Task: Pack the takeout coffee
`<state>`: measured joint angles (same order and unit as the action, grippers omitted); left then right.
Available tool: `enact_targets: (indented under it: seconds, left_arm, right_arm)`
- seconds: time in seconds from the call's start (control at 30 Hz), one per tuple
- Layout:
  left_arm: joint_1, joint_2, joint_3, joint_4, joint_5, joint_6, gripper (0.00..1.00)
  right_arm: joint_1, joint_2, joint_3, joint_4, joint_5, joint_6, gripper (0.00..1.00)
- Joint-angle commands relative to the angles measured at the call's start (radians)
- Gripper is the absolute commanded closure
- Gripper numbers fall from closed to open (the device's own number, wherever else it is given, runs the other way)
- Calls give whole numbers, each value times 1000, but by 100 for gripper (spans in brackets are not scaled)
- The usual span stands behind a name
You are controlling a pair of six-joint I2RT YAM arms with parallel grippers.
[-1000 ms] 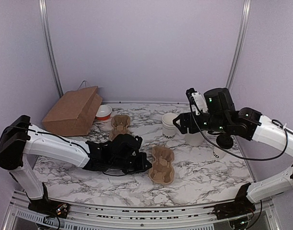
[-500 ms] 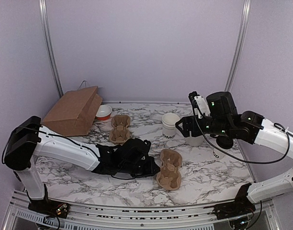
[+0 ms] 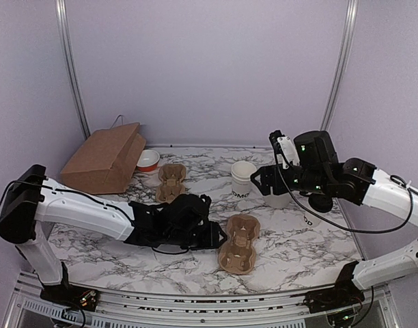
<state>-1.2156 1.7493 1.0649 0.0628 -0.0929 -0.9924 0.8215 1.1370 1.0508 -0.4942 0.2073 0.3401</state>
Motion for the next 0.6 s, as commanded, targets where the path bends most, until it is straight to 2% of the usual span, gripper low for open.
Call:
enact_targets:
  seconds: [0.0, 0.27, 0.57]
  left_arm:
    - [57, -123, 29, -153, -65, 106, 53]
    - [237, -213, 130, -342, -65, 249, 49]
    - [515, -213, 310, -485, -45, 392, 46]
  right_arm:
    - [-1, 28, 60, -1, 25, 7, 13]
    - [-31, 105, 102, 41, 18, -1, 12]
    - [-81, 196, 172, 58, -21, -44, 12]
